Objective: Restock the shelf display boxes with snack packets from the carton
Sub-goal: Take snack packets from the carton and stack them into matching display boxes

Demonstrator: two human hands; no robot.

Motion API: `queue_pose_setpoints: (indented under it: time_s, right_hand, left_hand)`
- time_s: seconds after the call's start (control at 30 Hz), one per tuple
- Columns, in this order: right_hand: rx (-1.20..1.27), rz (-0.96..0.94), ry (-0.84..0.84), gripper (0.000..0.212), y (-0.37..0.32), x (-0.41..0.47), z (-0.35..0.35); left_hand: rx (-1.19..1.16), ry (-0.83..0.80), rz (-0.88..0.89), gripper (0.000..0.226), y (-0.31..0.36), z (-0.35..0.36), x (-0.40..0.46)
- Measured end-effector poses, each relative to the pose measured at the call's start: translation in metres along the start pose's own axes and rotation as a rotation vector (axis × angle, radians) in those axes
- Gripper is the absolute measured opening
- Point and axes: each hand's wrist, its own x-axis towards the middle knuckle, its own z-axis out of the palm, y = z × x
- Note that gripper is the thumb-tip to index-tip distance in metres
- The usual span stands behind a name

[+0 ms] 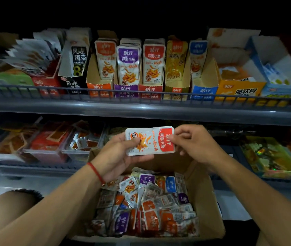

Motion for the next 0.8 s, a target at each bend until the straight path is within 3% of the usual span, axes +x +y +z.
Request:
queue_pose_setpoints:
  time_s: [0.23,0.4,0.57,0.8]
  right_hand:
    - [-0.032,-0.096,0.21,0.011,-0.025,-0.003,0.0]
    - [-0.223,-0.266,0.333,0.006,-0.074,0.02,-0.03]
    - [-0.589,-0.544,0.513,0.022,-0.145,0.068,-0.085]
    - [-1.007,-0.581,0.445,0.027,-0.186,0.131,-0.093]
  left_hand:
    - [0.279,0.082,0.225,0.024,0.01,0.0,0.0]
    - [0.256,0.094,0.352,0.021,0.027,-0.001,0.004]
    - [0.271,0.206,0.371,0.02,0.04,-0.017,0.009]
    - [0.234,0.238,0.343,0.021,0.047,-0.026,0.011]
